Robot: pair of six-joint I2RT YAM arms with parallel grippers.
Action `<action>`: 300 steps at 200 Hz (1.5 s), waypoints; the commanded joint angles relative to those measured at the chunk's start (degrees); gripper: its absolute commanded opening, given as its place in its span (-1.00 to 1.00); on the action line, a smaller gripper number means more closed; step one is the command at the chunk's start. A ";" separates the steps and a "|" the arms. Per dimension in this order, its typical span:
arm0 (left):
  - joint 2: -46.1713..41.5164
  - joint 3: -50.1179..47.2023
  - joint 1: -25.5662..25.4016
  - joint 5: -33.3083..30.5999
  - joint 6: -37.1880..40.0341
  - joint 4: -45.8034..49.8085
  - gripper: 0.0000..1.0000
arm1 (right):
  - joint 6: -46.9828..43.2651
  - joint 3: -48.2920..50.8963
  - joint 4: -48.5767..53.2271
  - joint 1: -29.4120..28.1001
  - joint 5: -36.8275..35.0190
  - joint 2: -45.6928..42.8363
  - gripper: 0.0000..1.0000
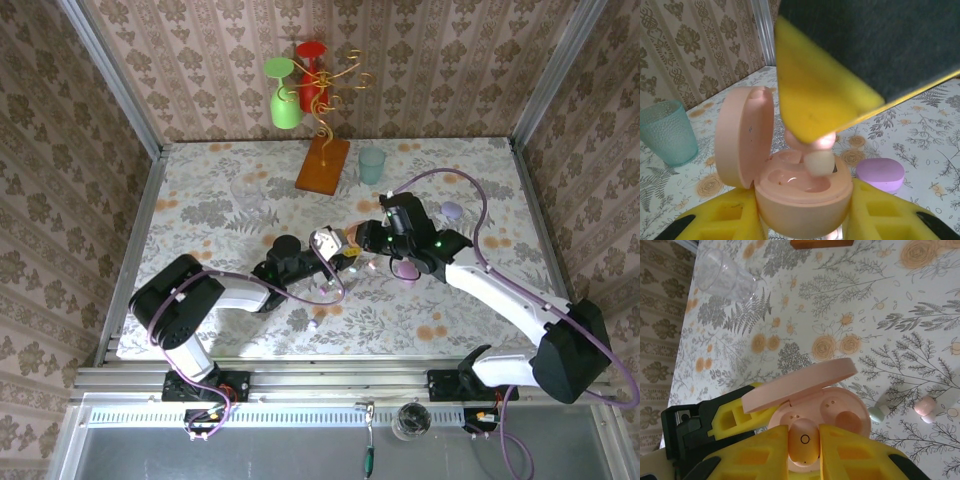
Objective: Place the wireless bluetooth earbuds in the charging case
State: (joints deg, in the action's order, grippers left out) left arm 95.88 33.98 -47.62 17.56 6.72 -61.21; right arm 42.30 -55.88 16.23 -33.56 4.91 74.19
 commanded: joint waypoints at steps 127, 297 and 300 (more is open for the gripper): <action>0.54 1.46 0.03 1.71 -3.47 -3.91 -0.42 | -5.37 0.19 -1.55 -0.58 2.98 -0.15 -0.19; -23.62 -14.83 11.61 1.72 -10.14 -2.17 -0.41 | -8.24 3.65 4.49 5.38 -8.65 7.37 0.09; -24.31 -14.96 11.78 1.61 -9.99 -1.61 -0.41 | -8.30 3.22 4.96 5.08 -9.52 8.46 0.09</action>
State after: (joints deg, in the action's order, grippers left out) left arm 75.70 20.73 -37.50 18.81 -1.37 -65.10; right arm 35.11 -48.58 18.35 -26.41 0.32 77.19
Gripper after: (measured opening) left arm 0.352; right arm 0.545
